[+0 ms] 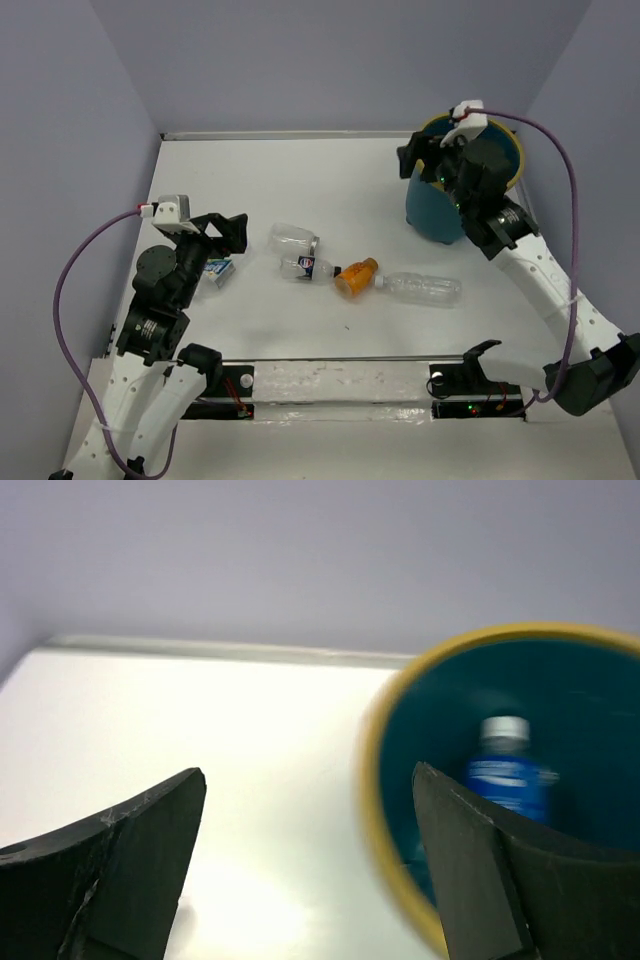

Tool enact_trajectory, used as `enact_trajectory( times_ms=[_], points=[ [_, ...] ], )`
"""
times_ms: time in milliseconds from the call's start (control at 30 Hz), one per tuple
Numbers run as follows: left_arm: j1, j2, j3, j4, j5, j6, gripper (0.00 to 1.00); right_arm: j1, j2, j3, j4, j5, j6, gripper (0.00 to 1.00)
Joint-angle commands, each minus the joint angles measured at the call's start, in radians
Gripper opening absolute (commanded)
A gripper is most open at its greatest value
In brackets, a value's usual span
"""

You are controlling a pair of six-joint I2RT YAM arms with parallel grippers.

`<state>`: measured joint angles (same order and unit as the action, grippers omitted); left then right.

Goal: Put the plastic bottles in the bin

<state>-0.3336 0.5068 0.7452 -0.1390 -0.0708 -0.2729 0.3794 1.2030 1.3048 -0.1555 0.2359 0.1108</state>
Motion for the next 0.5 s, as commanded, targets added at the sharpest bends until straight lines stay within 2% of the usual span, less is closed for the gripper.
enact_trajectory(
  times_ms=[0, 100, 167, 233, 333, 367, 467],
  points=[
    [0.005, 0.007, -0.006, 0.041, 0.011, 0.015, 0.99, 0.226, -0.01, -0.175, -0.134, -0.169, 0.096, 0.89],
    [0.005, 0.027, -0.006, 0.042, 0.022, 0.014, 0.99, 0.303, -0.014, -0.319, -0.134, -0.159, 0.177, 0.9],
    [0.01, 0.039, -0.004, 0.047, 0.038, 0.009, 0.99, 0.372, -0.036, -0.418, -0.113, -0.15, 0.288, 0.91],
    [0.015, 0.042, -0.004, 0.05, 0.049, 0.008, 0.99, 0.418, -0.046, -0.472, -0.089, -0.136, 0.309, 0.91],
    [0.021, 0.047, -0.006, 0.058, 0.065, 0.001, 0.99, 0.453, -0.017, -0.513, -0.001, -0.219, 0.245, 0.91],
    [0.025, 0.05, -0.006, 0.062, 0.066, -0.002, 0.99, 0.469, 0.025, -0.484, 0.005, -0.265, 0.216, 0.91],
    [0.034, 0.055, -0.007, 0.061, 0.066, -0.002, 0.99, 0.478, 0.101, -0.388, 0.033, -0.265, 0.084, 0.91]
  ],
)
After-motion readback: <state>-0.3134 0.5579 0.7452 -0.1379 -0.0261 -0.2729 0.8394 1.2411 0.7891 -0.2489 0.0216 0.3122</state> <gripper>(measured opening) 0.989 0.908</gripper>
